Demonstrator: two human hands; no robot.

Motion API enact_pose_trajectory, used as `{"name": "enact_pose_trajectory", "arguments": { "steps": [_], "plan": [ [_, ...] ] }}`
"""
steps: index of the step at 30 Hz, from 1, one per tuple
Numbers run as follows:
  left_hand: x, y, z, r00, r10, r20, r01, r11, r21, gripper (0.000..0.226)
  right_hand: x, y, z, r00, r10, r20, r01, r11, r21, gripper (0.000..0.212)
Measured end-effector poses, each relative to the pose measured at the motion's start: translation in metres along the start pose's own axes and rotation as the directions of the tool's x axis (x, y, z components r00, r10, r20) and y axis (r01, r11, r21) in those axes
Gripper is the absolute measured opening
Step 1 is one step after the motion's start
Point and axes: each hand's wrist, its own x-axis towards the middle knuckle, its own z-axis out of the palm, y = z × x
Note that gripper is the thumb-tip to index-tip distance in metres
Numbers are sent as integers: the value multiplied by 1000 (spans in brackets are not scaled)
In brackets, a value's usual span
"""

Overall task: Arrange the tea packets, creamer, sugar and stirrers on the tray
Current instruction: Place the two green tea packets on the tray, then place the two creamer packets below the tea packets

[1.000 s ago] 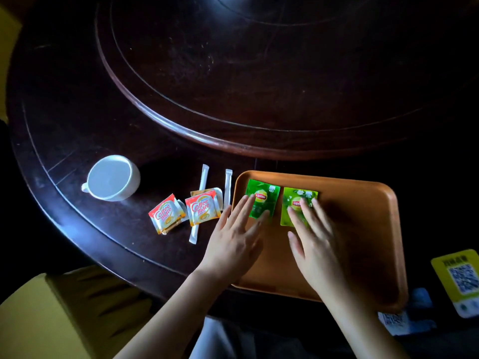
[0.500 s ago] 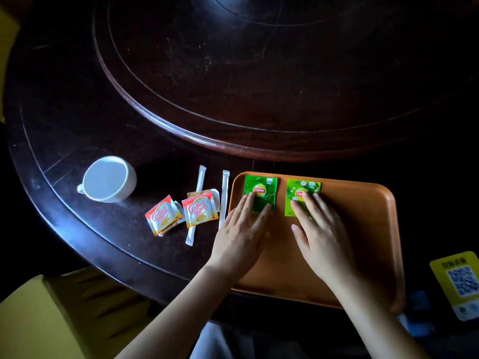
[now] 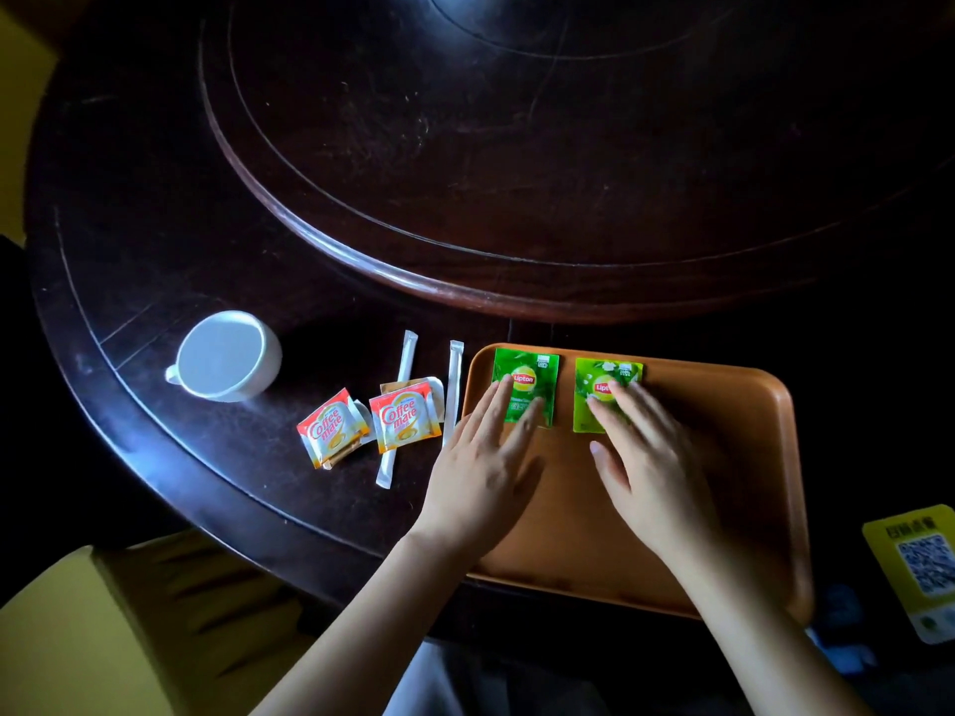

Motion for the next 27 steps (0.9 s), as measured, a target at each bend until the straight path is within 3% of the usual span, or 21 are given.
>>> {"name": "enact_pose_trajectory", "arguments": {
  "steps": [3, 6, 8, 13, 16, 21, 27],
  "plan": [
    [-15, -11, -15, 992, -42, -120, 29, 993, -111, 43, 7, -16, -2, 989, -52, -139, 68, 991, 118, 38],
    [-37, -39, -30, 952, -181, -247, 150, 979, -140, 38, 23, -51, 1, 961, -195, -194, 222, 966, 130, 32],
    [-50, -65, -35, 928, -270, -256, 250, 962, -109, 40, 35, -77, 11, 944, -287, -162, 309, 943, 126, 33],
    [-66, -111, -40, 915, -381, -131, 379, 924, -46, 48, 55, -118, 42, 884, -467, 18, 463, 881, 92, 51],
    [-66, -116, -41, 897, -428, -106, 423, 904, -70, 43, 60, -127, 48, 869, -491, 64, 484, 869, 102, 43],
    [-70, -111, -34, 860, -481, -173, 461, 876, -142, 35, 56, -132, 55, 871, -488, 62, 484, 872, 70, 12],
    [-74, -115, -26, 848, -459, -265, 423, 888, -181, 21, 53, -130, 62, 875, -483, 5, 482, 873, 75, 11]
  ]
}}
